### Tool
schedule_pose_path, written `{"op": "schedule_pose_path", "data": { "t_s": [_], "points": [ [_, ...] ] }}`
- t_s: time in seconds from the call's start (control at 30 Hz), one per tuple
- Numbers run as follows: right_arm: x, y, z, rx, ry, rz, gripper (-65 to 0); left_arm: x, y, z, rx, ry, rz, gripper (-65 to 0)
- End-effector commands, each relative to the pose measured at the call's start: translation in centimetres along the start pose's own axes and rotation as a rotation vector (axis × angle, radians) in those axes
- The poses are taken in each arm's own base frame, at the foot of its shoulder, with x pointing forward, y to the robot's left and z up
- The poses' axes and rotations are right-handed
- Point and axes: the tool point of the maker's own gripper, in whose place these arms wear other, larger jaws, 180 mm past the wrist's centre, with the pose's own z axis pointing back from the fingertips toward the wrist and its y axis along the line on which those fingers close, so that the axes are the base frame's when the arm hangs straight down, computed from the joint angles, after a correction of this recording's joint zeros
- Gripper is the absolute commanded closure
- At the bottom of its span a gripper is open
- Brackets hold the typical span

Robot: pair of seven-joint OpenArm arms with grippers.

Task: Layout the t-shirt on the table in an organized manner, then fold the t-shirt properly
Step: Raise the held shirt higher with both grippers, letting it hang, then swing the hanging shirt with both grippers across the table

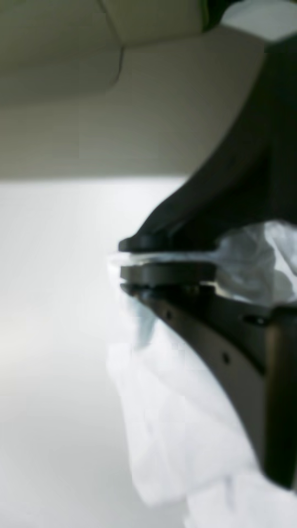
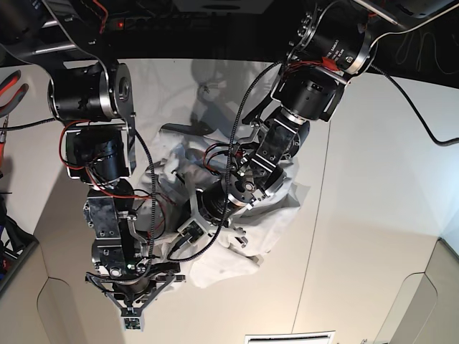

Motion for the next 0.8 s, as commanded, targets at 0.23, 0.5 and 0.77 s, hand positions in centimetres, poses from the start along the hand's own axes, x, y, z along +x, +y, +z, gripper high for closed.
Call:
{"op": "schedule_pose_path", "data": {
  "t_s": [0.23, 0.5, 0.77],
  "points": [
    [3.9, -1.3, 0.2, -0.024, -0.085, -0.018, 0.0, 1.7, -0.1, -0.3, 0.001, -0.053, 0.003, 0.0],
    [4.5, -2.4, 0.1, -0.040, -0.091, -0.011, 0.0, 0.3, -1.2, 0.3, -0.009, -0.032, 0.025, 0.0],
    [4.1, -5.6, 0.1, -0.094, -0.084, 0.011, 0.0, 0.2, -1.2, 0.4, -0.007, -0.030, 0.025, 0.0]
  ]
}}
